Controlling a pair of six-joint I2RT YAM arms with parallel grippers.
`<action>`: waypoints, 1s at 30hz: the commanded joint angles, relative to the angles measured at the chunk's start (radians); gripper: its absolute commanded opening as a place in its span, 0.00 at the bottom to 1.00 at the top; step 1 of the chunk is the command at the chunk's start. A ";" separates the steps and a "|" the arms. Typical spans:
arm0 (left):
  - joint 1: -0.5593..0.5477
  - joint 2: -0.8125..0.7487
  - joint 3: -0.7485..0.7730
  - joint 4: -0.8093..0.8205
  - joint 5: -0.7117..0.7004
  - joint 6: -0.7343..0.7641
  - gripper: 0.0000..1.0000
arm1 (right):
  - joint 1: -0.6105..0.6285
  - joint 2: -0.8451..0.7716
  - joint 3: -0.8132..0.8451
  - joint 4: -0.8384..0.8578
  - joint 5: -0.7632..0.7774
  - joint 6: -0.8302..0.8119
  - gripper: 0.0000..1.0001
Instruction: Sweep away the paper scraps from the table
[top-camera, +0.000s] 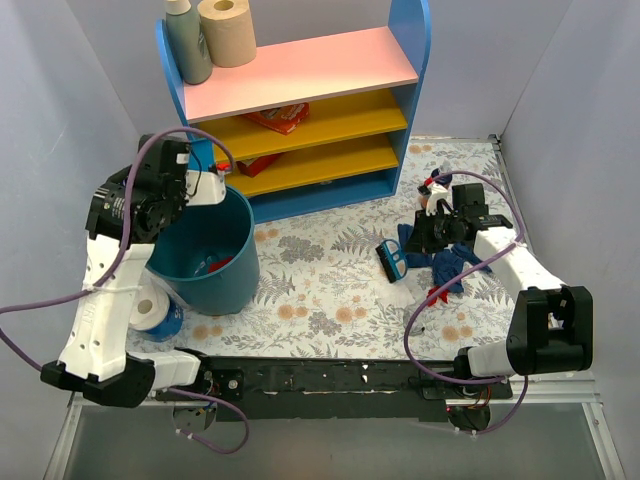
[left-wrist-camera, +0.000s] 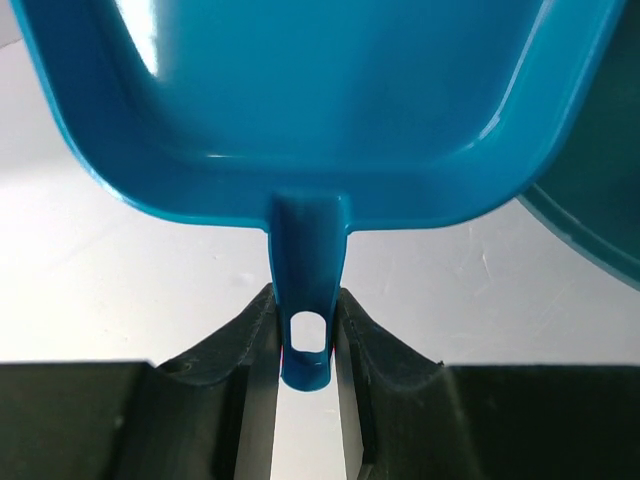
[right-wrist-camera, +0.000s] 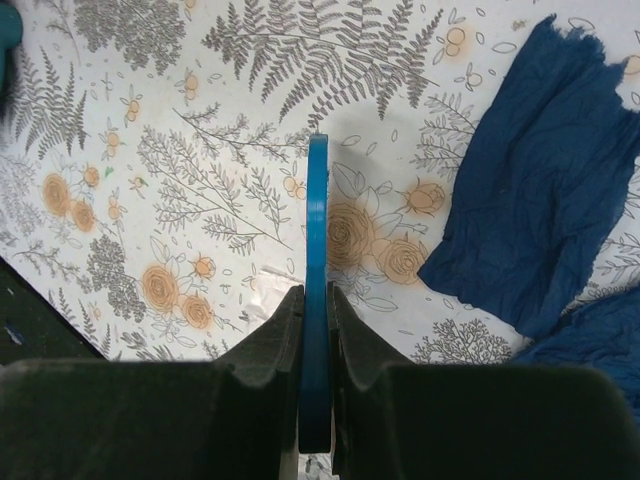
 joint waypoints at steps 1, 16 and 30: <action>0.005 0.020 0.148 -0.015 0.092 -0.046 0.00 | -0.006 -0.020 0.067 0.016 -0.076 0.008 0.01; -0.119 0.184 0.271 0.336 0.494 -0.089 0.00 | -0.023 -0.122 0.205 -0.123 -0.001 -0.046 0.01; -0.364 0.216 0.162 0.240 0.864 -0.494 0.00 | -0.159 -0.179 0.355 -0.422 0.129 -0.140 0.01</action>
